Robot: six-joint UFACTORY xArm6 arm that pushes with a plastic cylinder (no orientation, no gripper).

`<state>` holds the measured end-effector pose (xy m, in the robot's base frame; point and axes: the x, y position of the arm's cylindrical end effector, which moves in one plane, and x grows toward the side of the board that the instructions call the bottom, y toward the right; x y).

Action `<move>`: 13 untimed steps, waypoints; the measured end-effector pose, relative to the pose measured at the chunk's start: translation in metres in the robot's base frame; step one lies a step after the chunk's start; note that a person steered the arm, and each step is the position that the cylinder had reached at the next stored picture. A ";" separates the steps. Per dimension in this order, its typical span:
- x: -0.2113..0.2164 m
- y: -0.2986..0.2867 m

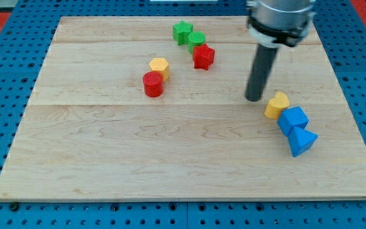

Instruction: Push the yellow hexagon into the yellow heart

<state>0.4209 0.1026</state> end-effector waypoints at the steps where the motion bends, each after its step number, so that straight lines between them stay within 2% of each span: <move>1: -0.033 -0.064; 2: -0.022 -0.099; 3: 0.055 -0.103; 4: 0.061 -0.193; 5: -0.008 -0.247; 6: -0.074 -0.242; 7: -0.077 -0.159; 8: -0.060 -0.067; 9: -0.033 0.001; 10: -0.023 -0.027; 11: -0.043 -0.033; 13: -0.055 -0.113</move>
<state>0.3662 -0.0103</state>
